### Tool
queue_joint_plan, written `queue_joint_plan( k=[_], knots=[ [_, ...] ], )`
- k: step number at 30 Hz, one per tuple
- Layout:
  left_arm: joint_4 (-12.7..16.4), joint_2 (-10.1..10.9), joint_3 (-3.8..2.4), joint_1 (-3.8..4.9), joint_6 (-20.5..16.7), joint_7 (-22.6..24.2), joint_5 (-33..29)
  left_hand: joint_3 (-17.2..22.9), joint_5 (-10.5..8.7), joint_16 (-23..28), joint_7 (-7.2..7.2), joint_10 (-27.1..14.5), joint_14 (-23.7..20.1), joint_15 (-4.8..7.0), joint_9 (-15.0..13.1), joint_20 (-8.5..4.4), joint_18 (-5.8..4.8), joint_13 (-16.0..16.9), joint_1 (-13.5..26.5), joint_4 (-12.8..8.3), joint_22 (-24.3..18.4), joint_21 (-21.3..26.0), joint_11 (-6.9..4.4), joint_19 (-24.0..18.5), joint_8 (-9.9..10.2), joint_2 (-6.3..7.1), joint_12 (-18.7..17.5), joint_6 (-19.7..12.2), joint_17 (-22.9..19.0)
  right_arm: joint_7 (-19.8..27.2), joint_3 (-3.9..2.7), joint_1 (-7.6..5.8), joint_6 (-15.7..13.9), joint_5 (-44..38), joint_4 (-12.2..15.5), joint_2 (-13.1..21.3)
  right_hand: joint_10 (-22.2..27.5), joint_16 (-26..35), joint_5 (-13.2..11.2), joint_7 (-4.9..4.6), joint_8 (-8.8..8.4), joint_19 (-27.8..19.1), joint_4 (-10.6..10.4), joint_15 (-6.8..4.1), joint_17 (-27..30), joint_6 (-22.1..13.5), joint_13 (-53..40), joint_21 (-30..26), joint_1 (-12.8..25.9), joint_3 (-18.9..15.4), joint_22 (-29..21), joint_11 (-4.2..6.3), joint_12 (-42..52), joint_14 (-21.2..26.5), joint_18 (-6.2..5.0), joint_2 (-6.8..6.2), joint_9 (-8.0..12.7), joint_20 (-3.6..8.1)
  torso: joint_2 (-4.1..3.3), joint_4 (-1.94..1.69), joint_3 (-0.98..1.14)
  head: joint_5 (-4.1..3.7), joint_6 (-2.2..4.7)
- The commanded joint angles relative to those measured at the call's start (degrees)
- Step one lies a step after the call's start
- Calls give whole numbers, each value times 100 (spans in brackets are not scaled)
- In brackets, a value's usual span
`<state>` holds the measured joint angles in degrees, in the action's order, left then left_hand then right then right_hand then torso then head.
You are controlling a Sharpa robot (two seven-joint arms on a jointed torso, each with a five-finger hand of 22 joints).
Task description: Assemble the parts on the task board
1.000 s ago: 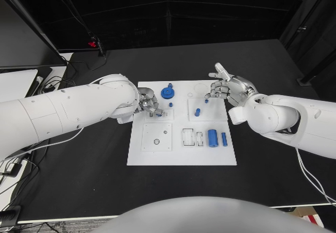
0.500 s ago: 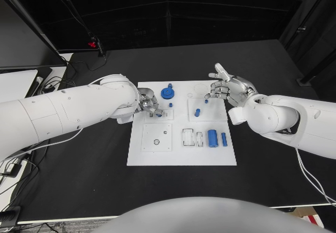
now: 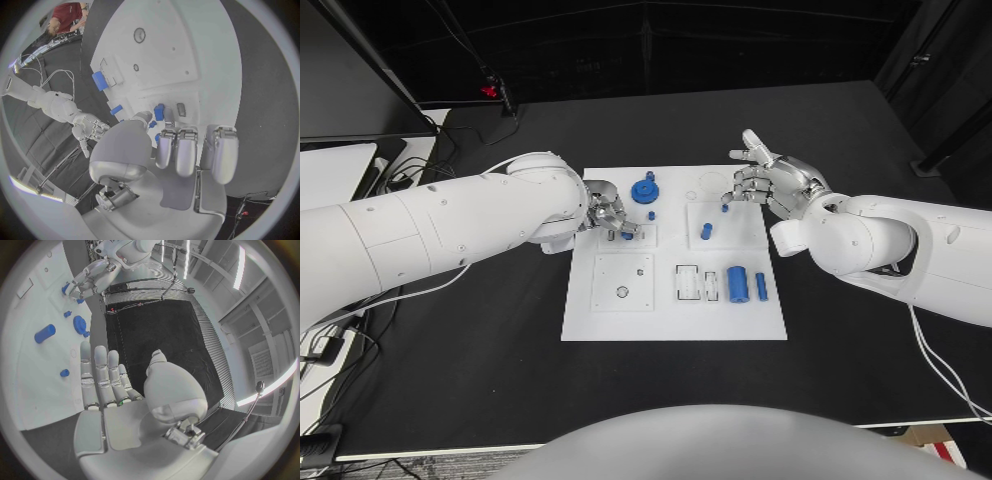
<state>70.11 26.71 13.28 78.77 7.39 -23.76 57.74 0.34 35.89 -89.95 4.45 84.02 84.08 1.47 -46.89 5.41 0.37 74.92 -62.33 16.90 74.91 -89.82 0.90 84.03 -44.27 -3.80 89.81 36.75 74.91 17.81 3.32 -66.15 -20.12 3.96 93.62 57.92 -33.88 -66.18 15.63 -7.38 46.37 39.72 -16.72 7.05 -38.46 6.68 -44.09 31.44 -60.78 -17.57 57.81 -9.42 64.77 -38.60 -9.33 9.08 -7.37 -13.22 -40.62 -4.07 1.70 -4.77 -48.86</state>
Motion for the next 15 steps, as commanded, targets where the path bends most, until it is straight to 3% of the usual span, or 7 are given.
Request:
queue_joint_plan(
  k=[1,6,15],
  knots=[
    [-13,-3,31,-38,56,-243,81,-80,-235,-5,15,598,592,-6,14,-13,-37,1508,174,-2,1509,-18,27,597,5,-4,19,95,1509,33,-3,-7,49,4,14,1,25,-32,30,-634,15,-15,4,13,6,-50,7,-27,-13,-40,-7,-29,31,35,-96,63,6,-20,-1,0,0,-4,-3],
    [3,-11,31,-42,7,-239,82,-121,-399,-5,-18,598,592,11,-44,-19,-37,1508,262,-3,1509,-18,0,597,-65,-9,19,221,1509,25,-3,-7,48,4,14,2,25,-32,30,-634,15,-15,4,13,6,-50,7,-27,-13,-40,-7,-29,31,35,-96,63,6,-20,1,-4,0,-10,5],
    [29,-16,31,-49,-42,-212,82,-149,-418,-5,-87,598,592,58,-302,-53,-37,1508,308,-6,1509,-18,-62,597,-305,-11,19,301,1509,17,-2,-7,49,4,12,2,30,-47,36,-638,33,-16,4,16,28,-56,27,-26,-19,-43,-10,-33,44,44,-96,70,16,-23,0,-5,-1,-15,2]
  ],
)
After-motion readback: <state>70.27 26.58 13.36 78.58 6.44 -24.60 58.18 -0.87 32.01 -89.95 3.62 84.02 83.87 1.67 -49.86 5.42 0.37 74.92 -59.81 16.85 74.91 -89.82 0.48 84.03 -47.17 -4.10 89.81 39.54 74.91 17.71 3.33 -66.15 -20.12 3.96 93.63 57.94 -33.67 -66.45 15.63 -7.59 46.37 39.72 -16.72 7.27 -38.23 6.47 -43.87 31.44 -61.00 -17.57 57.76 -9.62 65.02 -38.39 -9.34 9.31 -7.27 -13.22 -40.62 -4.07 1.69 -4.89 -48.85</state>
